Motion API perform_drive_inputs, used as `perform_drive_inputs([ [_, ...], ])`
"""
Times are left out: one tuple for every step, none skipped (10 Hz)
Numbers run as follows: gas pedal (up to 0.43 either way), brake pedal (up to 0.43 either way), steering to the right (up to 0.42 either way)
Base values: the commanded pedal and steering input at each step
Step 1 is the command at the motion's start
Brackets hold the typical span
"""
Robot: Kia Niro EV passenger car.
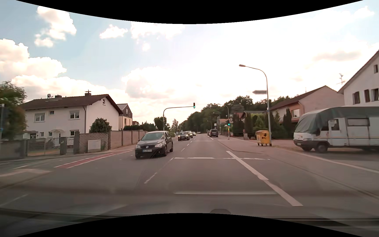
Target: Follow the waypoints while adhering to traffic rules and regulations
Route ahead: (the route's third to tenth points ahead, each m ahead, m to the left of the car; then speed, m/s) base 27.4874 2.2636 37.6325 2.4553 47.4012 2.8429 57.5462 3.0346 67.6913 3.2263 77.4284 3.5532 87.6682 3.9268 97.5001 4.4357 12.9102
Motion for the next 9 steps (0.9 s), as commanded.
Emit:
perform_drive_inputs([
  [0.047,0.0,-0.004],
  [0.047,0.0,-0.004],
  [0.047,0.0,-0.004],
  [0.047,0.0,-0.004],
  [0.047,0.0,-0.004],
  [0.047,0.0,-0.004],
  [0.047,0.0,-0.004],
  [0.047,0.0,-0.004],
  [0.047,0.0,-0.004],
])
